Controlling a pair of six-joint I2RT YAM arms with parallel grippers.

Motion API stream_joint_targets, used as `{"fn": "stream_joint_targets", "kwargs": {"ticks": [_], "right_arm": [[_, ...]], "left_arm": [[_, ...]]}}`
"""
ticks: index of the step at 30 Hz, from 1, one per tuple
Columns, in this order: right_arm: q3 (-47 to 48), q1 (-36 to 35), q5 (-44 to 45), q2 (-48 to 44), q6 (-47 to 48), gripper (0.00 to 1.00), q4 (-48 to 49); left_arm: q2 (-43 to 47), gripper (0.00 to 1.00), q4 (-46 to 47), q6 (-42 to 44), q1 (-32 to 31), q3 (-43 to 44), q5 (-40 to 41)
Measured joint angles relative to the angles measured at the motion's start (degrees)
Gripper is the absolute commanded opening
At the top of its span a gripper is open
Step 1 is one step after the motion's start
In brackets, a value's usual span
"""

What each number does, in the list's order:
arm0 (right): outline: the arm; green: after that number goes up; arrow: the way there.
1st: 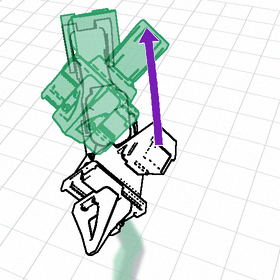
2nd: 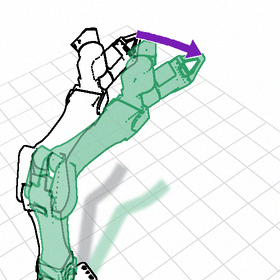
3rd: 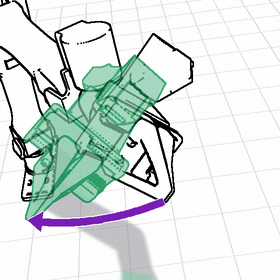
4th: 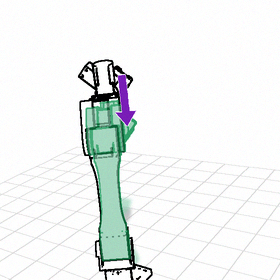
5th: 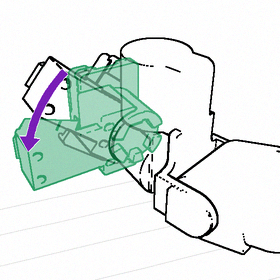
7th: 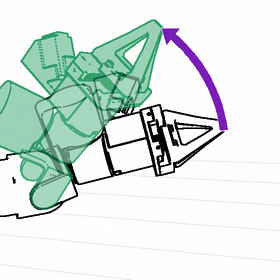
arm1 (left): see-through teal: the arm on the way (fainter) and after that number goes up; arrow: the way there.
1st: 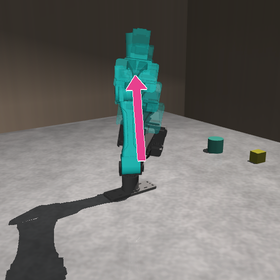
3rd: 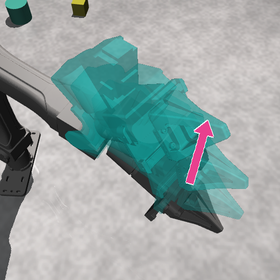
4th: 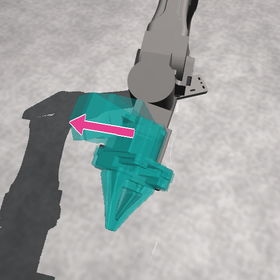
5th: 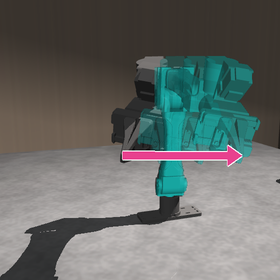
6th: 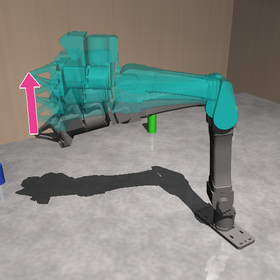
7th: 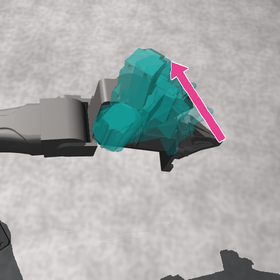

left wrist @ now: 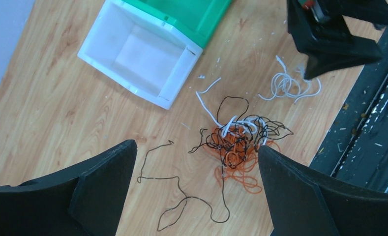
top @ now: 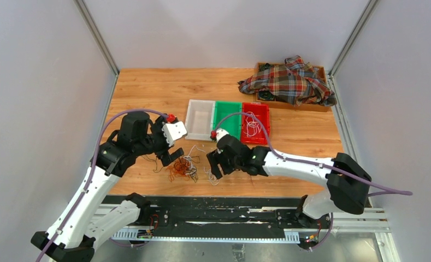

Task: Untangle the cables

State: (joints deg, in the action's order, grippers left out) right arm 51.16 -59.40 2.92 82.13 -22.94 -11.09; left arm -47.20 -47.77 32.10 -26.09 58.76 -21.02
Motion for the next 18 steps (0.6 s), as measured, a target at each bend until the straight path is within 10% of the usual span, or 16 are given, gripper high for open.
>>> {"fn": "stream_joint_targets", "kwargs": {"ticks": [6,13,18], "right_arm": [[1.1,-4.8,-0.2,6.8,-1.5,0.54,-0.2],[3.8,-4.9,1.5,13.3,-3.0,0.02,-1.6],[3.7,-4.9,4.1,10.0,-3.2,0.01,-2.5]], "left_arm": [[0.2,0.98,-0.4,2.3,0.0,-0.9,2.0],[0.2,0.98,-1.2,3.8,0.0,-1.0,3.7],[0.6,0.98,-1.6,4.3,0.0,-1.2,4.2]]}}
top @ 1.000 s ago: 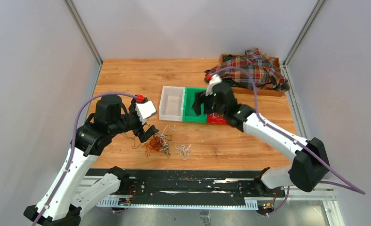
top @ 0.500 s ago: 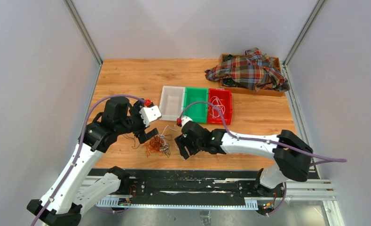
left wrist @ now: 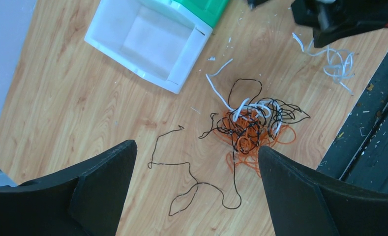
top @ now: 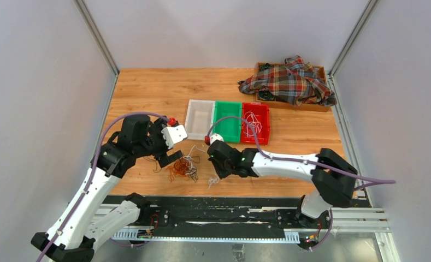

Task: Untangle the cables

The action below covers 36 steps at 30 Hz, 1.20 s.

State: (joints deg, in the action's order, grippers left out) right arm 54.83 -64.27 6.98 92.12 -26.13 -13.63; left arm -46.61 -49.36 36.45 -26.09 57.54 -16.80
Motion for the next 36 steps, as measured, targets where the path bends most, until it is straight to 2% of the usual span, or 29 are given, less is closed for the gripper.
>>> {"fn": "stream_joint_targets", "kwargs": {"ticks": [10,15,21,24,29,30,31,32,33,34,36], "right_arm": [[-1.8,3.8,2.7,-19.6,2.8,0.01,-1.8],[-1.0,11.1,3.1,-24.8,6.2,0.01,-3.6],[6.9,23.4,4.2,-22.9,11.1,0.01,-7.0],[12.6,29.7,5.3,-18.1,12.5,0.01,-7.3],[17.6,36.4,7.6,-9.0,14.3,0.01,-7.5],[18.4,37.1,8.1,-6.9,14.9,0.03,-7.5],[19.0,37.6,8.4,-5.2,15.3,0.1,-7.6],[19.7,38.0,8.8,-3.5,15.5,0.27,-7.7],[20.3,38.2,9.3,-2.1,15.6,0.4,-7.7],[20.8,38.4,9.8,-0.9,15.5,0.48,-7.7],[21.9,38.9,10.7,1.3,16.0,0.58,-7.7]], "left_arm": [[0.3,0.98,-0.1,0.3,0.0,-0.1,0.2],[0.3,0.98,-0.6,0.3,0.0,-0.2,0.1],[-1.4,0.98,-2.0,0.4,0.0,-0.2,1.4],[-3.6,0.98,-2.7,-0.1,0.0,-0.2,2.9],[-7.3,0.98,-3.7,-1.5,0.0,-0.2,5.8],[-7.5,0.98,-3.8,-1.6,0.0,-0.2,6.2],[-7.6,0.98,-3.8,-1.7,0.0,-0.2,6.5],[-7.7,0.98,-3.9,-1.9,0.0,-0.2,6.8],[-7.7,0.98,-4.0,-2.0,0.0,-0.2,6.9],[-7.7,0.98,-4.0,-2.2,0.0,-0.2,6.9],[-7.7,0.98,-4.0,-2.5,0.0,-0.2,6.9]]}}
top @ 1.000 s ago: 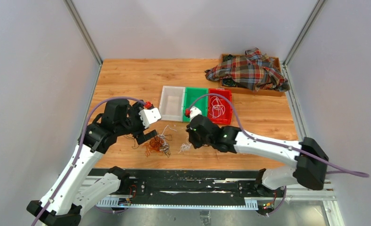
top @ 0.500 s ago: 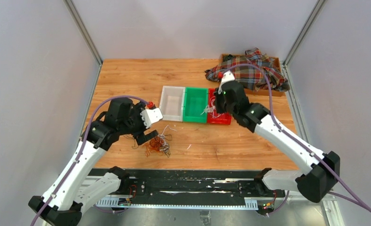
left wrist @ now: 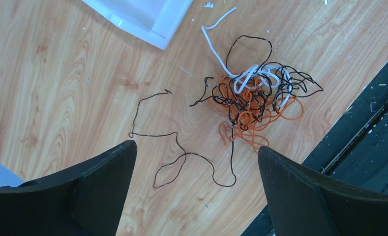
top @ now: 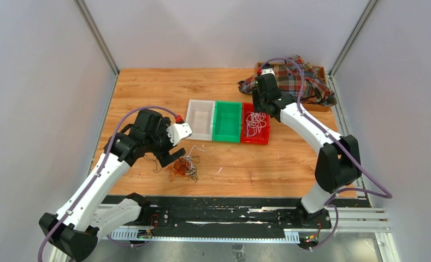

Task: Untangle the cables

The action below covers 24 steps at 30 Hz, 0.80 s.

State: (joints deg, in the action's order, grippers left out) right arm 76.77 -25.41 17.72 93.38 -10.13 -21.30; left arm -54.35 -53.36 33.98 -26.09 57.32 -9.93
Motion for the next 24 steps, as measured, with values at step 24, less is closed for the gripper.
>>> {"fn": "stream_joint_targets", "kwargs": {"ticks": [24], "right_arm": [[-16.2,-23.2,-33.7,-7.5,-4.5,0.71,18.3]], "left_arm": [[-1.9,0.98,3.6,1.7,14.5,-6.6,-14.4]]}}
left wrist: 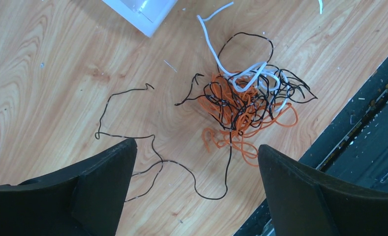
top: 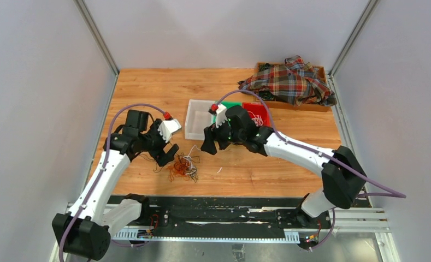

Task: Untangle the cables

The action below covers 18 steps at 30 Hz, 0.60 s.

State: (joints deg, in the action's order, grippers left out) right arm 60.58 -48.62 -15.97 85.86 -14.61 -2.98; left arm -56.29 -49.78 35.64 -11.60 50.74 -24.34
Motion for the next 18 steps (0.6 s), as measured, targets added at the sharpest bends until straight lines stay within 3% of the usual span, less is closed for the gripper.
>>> {"fn": "stream_joint_targets", "kwargs": {"ticks": [8,18], "right_arm": [[6.5,-1.7,-14.0,10.5,0.8,0.65,4.6],[13.2,-2.3,-17.4,21.4,3.4,0.55,3.3]], "left_arm": [[0.0,0.98,2.1,1.2,3.0,-3.8,-2.3],[-0.1,0.99,0.3,6.6,6.7,-4.4,-5.0]]}}
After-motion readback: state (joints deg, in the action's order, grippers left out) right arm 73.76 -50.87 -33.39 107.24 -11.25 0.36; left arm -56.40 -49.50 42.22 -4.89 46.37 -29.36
